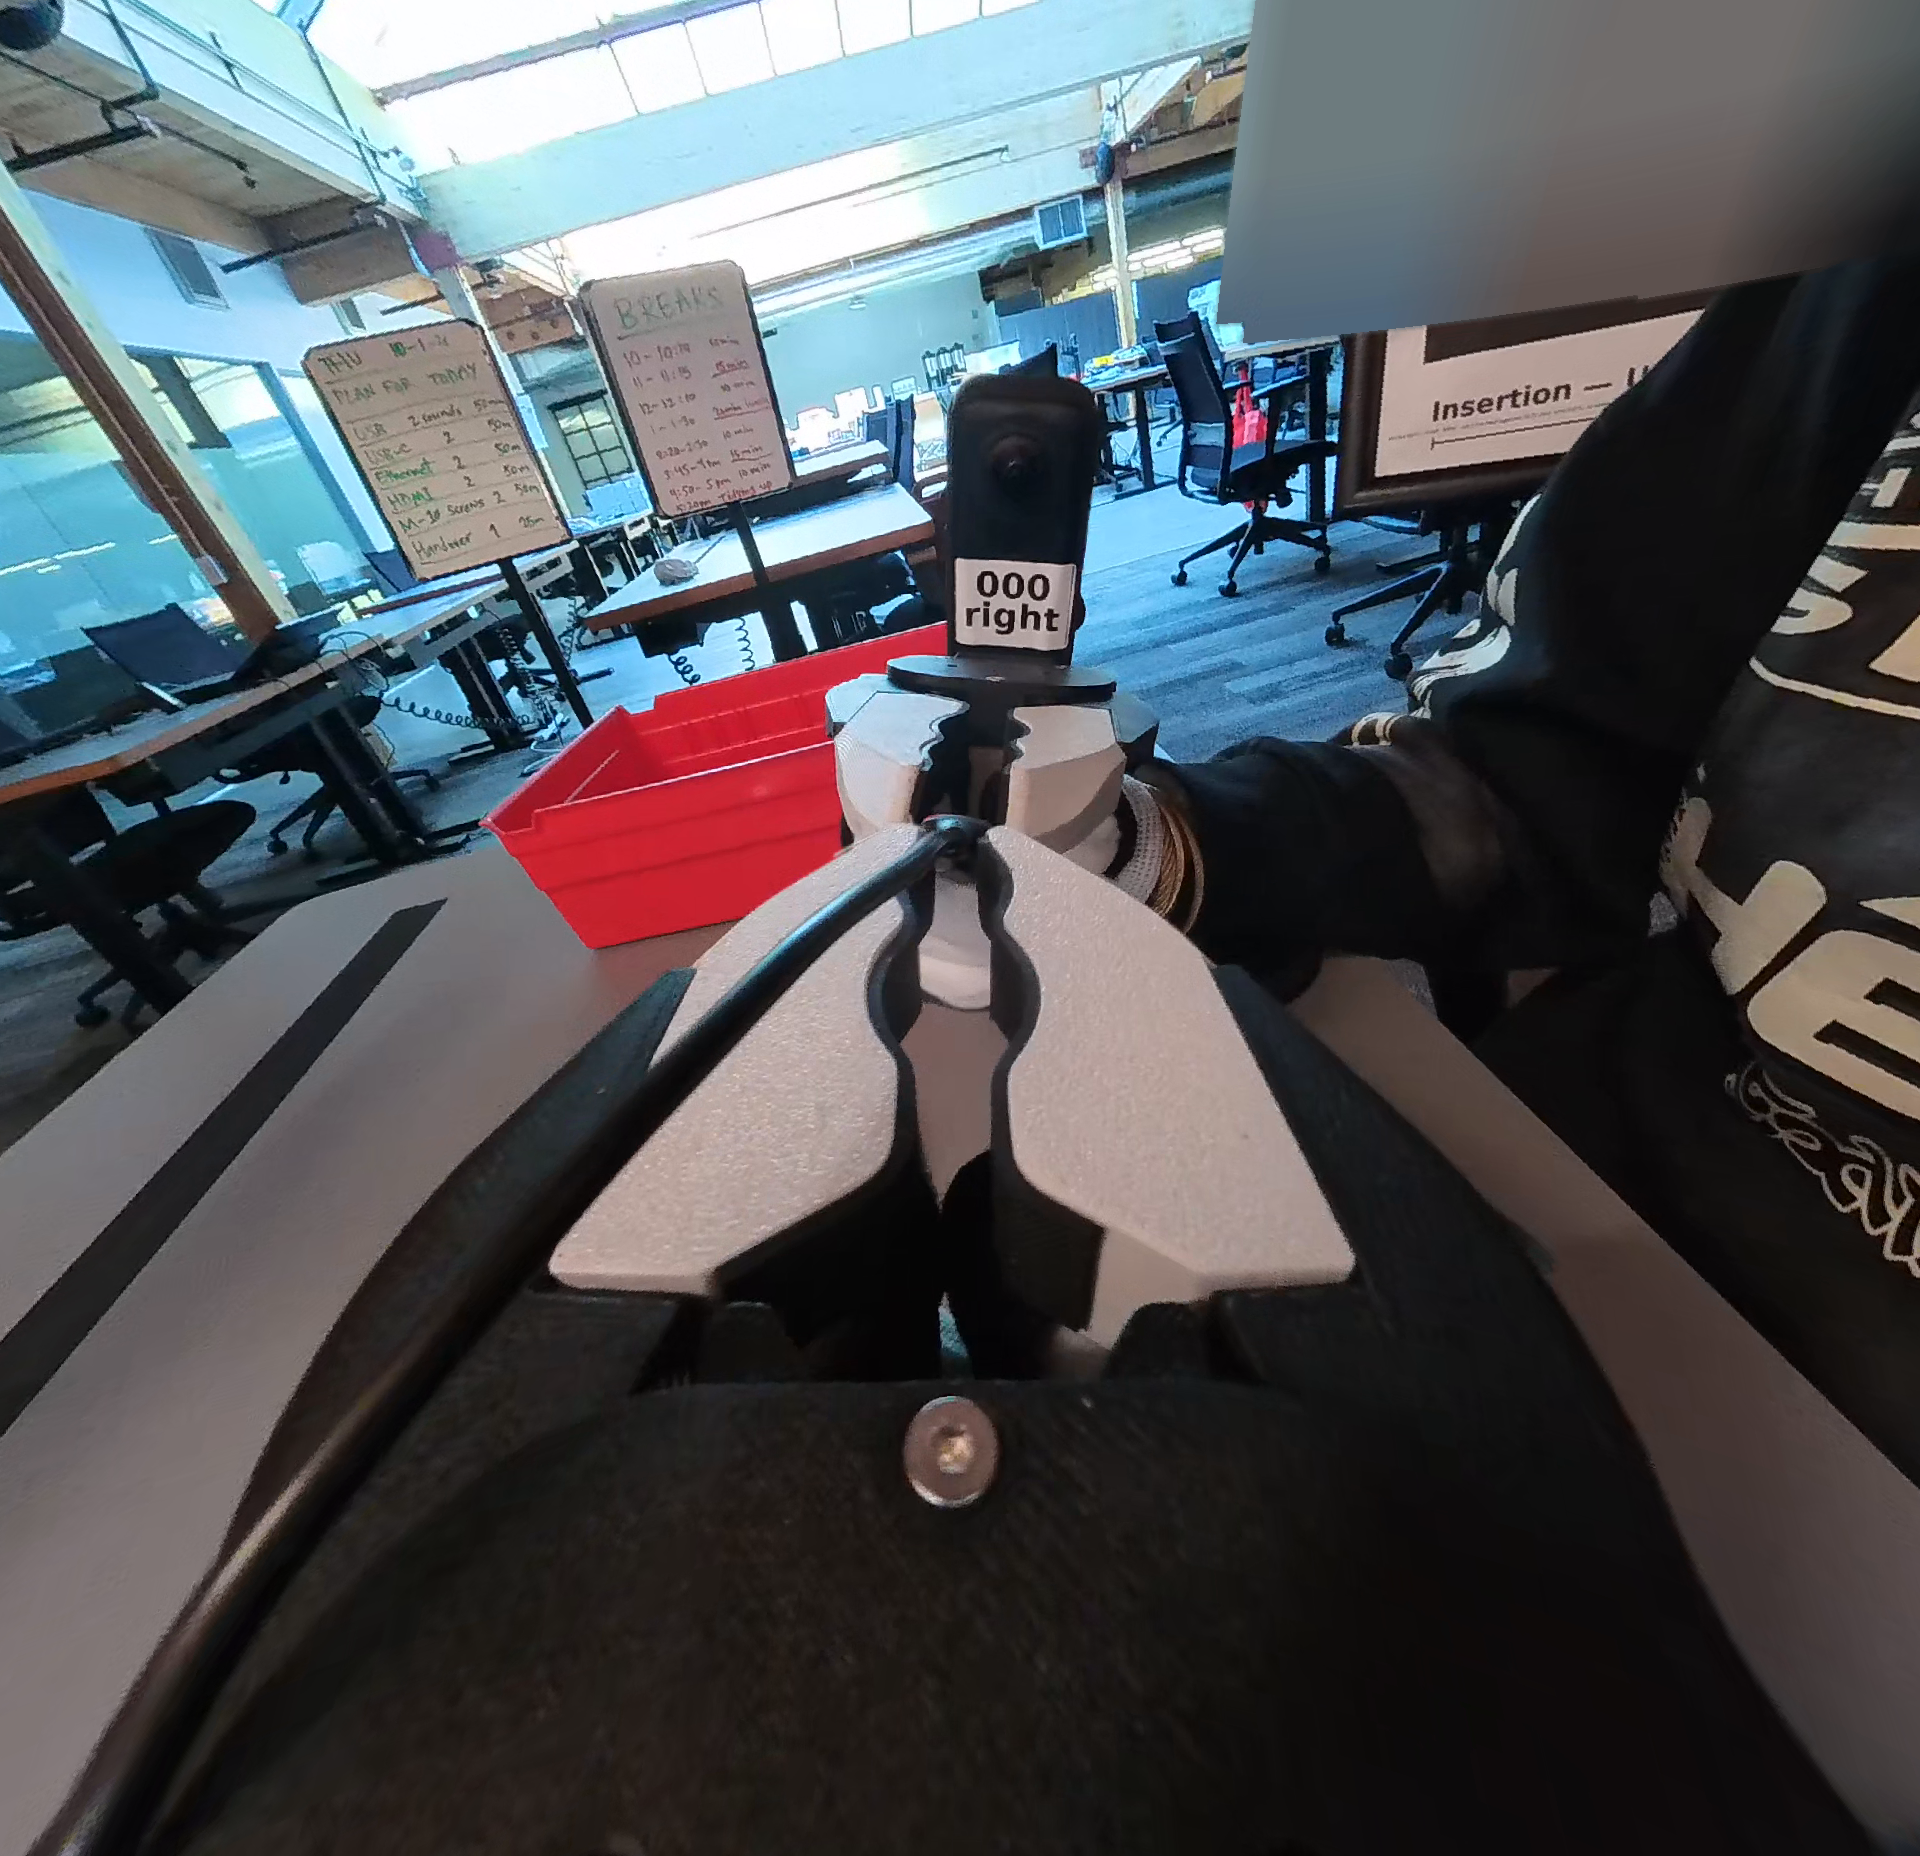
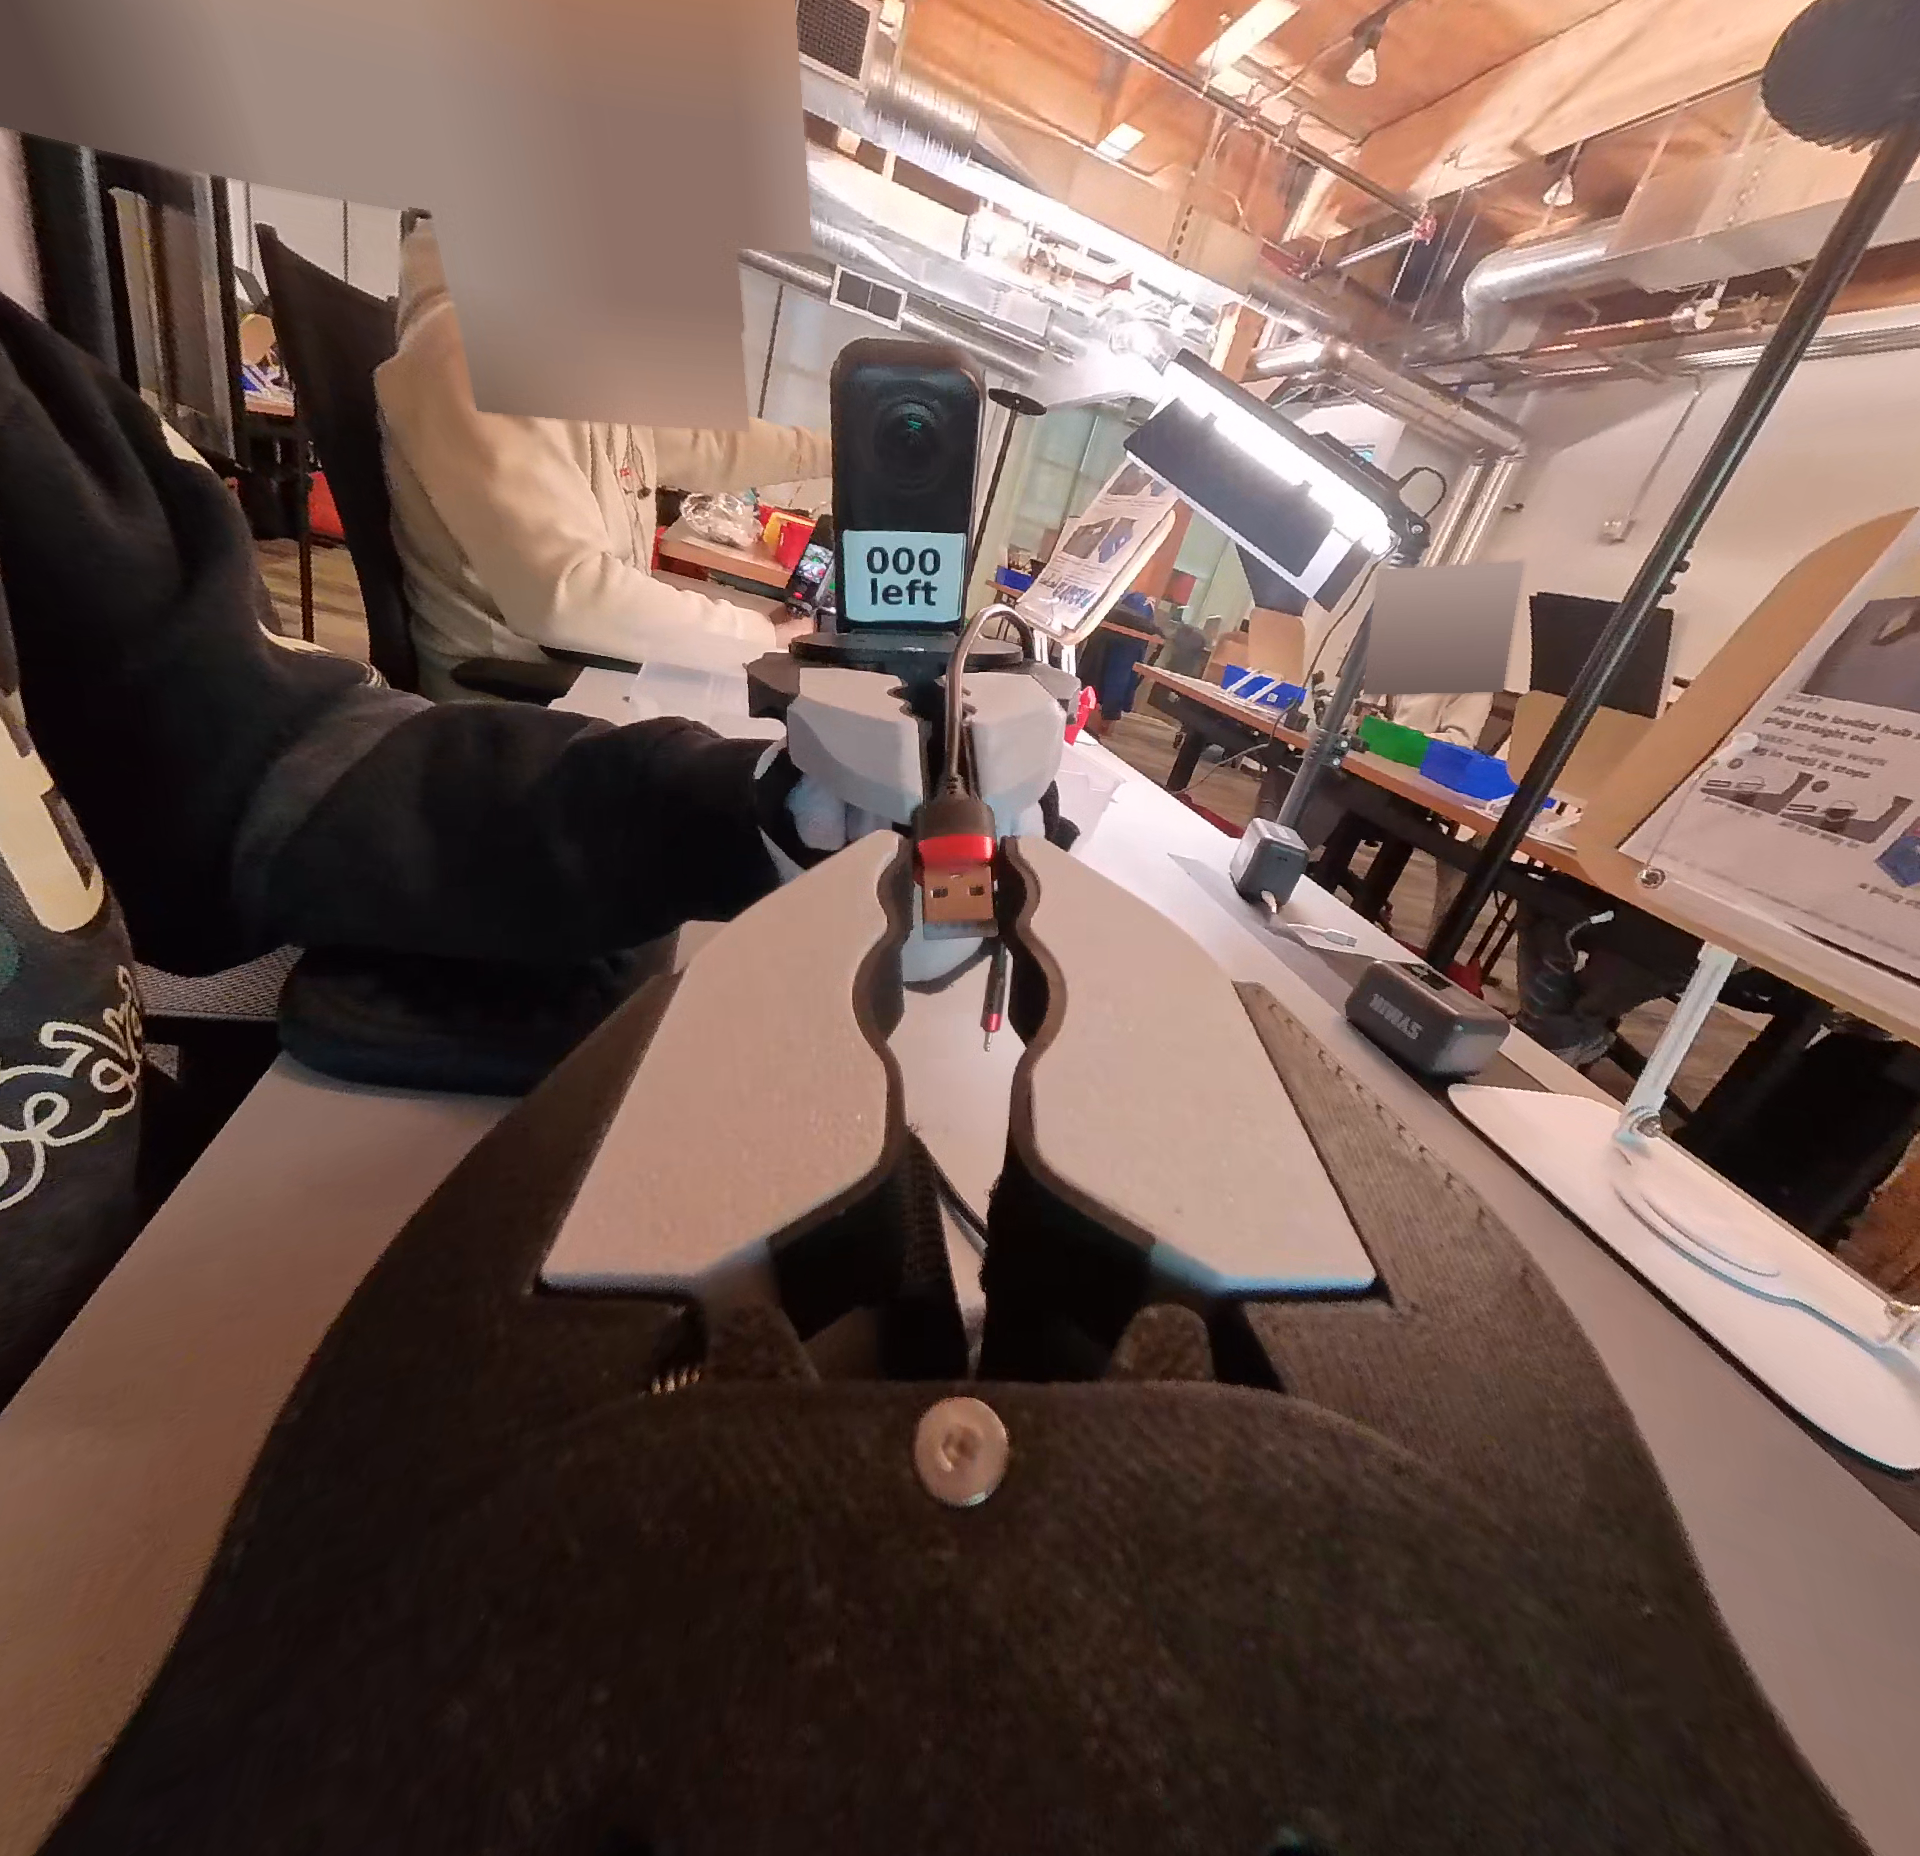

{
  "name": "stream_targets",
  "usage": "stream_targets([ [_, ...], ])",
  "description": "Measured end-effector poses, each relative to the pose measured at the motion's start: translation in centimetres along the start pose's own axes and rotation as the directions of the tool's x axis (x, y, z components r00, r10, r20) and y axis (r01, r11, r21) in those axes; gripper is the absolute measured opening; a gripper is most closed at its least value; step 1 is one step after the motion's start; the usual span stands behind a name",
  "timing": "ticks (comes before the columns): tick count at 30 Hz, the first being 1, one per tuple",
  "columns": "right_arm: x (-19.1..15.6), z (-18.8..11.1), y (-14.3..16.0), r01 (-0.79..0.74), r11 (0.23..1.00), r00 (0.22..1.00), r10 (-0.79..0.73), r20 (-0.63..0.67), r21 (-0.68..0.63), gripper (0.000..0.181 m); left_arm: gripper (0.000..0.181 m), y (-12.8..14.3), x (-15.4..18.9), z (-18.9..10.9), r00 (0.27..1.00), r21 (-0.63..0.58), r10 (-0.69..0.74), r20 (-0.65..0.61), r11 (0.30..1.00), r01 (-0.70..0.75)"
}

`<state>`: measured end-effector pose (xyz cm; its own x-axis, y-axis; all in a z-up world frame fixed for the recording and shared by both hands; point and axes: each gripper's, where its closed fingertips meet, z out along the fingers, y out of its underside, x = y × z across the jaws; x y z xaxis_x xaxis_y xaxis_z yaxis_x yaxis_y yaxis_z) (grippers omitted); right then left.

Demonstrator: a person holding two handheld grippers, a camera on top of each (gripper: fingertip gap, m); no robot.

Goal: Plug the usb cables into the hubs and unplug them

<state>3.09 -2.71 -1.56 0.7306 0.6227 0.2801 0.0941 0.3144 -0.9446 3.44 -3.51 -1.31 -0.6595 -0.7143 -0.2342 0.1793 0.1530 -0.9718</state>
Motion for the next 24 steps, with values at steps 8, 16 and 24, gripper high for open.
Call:
stream_targets([
  [8,0.11,-0.19,-0.11,-0.022,1.0,1.0,0.022,0.006,0.004,0.015,0.005,-0.07,-0.09,0.17,1.0,0.012,0.003,0.019,1.0,-0.003],
  [16,-0.08,-0.38,0.13,-0.018,1.0,1.0,0.018,0.022,-0.017,0.015,0.006,0.18,0.12,0.34,1.0,0.014,-0.03,-0.006,0.999,0.03],
  [24,-0.08,-0.44,0.16,-0.021,1.0,0.999,0.021,0.024,-0.02,0.015,0.008,0.19,0.22,0.38,0.999,0.026,-0.044,-0.019,0.999,0.044],
])
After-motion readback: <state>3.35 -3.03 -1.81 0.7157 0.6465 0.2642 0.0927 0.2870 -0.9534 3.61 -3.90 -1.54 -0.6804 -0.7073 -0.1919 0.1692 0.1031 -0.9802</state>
